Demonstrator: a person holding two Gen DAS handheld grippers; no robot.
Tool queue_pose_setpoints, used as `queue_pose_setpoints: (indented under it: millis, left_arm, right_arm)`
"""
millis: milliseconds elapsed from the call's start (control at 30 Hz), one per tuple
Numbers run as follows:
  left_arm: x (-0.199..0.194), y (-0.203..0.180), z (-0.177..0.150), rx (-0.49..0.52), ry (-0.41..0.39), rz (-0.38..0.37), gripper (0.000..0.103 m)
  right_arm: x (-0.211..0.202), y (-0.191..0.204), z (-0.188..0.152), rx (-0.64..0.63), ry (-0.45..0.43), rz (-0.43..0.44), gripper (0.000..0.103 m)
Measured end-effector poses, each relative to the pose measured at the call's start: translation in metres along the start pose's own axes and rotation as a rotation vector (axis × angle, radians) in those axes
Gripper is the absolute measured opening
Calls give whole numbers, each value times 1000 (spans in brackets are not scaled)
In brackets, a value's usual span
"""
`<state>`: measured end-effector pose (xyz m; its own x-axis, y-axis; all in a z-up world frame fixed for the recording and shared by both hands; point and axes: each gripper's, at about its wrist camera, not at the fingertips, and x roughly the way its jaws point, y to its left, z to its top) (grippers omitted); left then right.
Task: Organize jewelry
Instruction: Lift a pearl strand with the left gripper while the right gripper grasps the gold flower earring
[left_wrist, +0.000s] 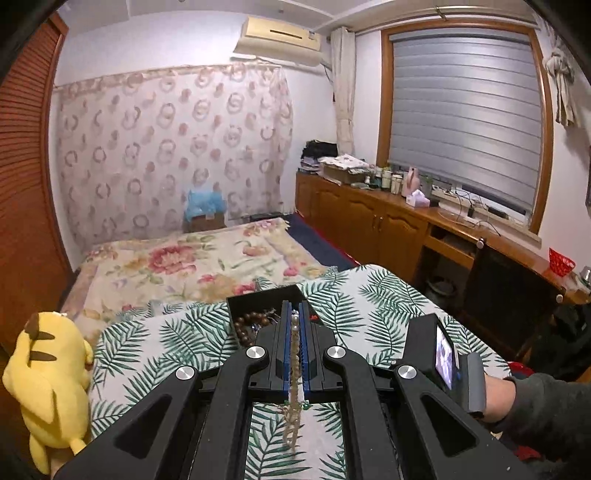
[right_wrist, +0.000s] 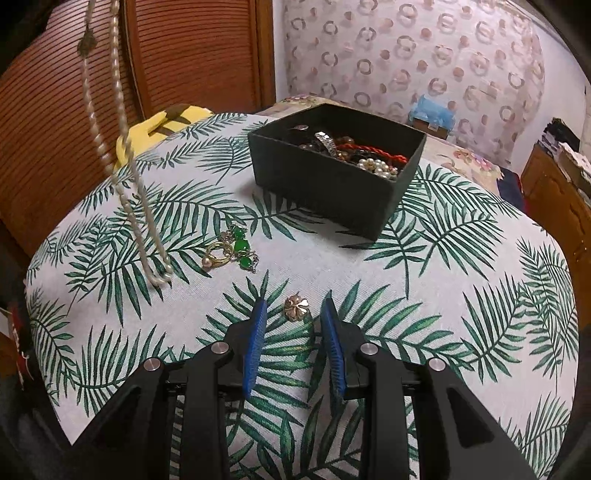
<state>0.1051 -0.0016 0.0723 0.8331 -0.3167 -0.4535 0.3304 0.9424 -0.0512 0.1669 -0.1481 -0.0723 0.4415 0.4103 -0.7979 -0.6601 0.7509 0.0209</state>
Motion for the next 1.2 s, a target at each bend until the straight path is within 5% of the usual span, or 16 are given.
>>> queue_pose_setpoints:
  millis: [233, 600, 933, 1200]
  left_arm:
    - [-2, 3, 6, -5, -14, 19, 3]
    - [0, 7, 27, -6, -44, 46, 3]
    - [11, 8, 54, 1, -77, 51, 3]
    - [28, 8, 70, 2, -92, 51, 3]
  right_arm:
    - [7, 6, 3, -41, 15, -36, 16]
    - [-15, -8, 15, -3, -43, -15, 16]
    - [-54, -26, 63, -38, -159, -29, 16]
    - [-35, -37, 86, -52, -165, -30, 16]
